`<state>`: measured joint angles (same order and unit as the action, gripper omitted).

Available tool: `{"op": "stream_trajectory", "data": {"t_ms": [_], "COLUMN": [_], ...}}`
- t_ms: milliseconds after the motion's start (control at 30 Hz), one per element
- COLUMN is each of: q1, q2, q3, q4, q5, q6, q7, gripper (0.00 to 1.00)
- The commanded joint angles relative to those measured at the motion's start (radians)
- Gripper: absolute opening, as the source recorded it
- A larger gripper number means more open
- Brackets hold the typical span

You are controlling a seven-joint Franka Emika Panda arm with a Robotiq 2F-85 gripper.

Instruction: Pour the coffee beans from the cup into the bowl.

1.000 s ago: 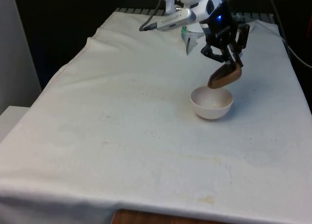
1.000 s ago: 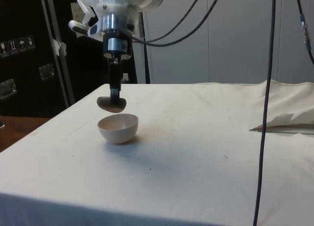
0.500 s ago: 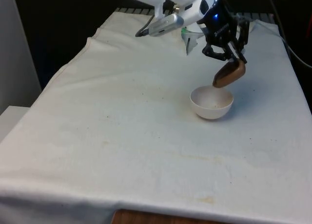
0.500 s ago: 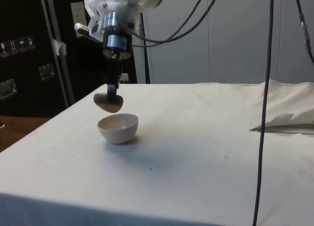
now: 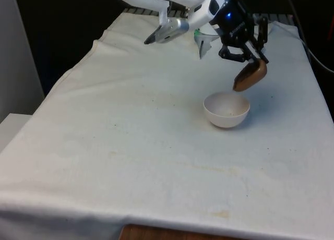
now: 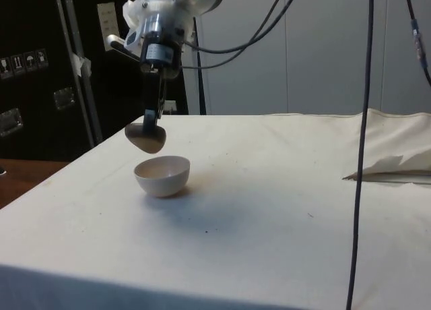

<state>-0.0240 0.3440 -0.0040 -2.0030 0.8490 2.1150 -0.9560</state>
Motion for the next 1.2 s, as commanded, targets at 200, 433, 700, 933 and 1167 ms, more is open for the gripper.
{"op": "stream_trajectory", "data": {"t_ms": [200,433,700,933,1167], "q1": [-0.001,-0.007,-0.008,-0.009,-0.009], "q2": [0.004,0.02,0.033,0.05,0.069], "q3": [-0.013,-0.025,-0.048,-0.077,-0.103], "q4": [0.012,0.033,0.051,0.07,0.089], "q5": [0.038,0.088,0.122,0.139,0.148], "q6": [-0.033,-0.083,-0.132,-0.178,-0.219], "q7": [-0.006,-0.015,-0.019,-0.02,-0.02], "gripper": [0.01,0.01,0.01,0.01,0.01]}}
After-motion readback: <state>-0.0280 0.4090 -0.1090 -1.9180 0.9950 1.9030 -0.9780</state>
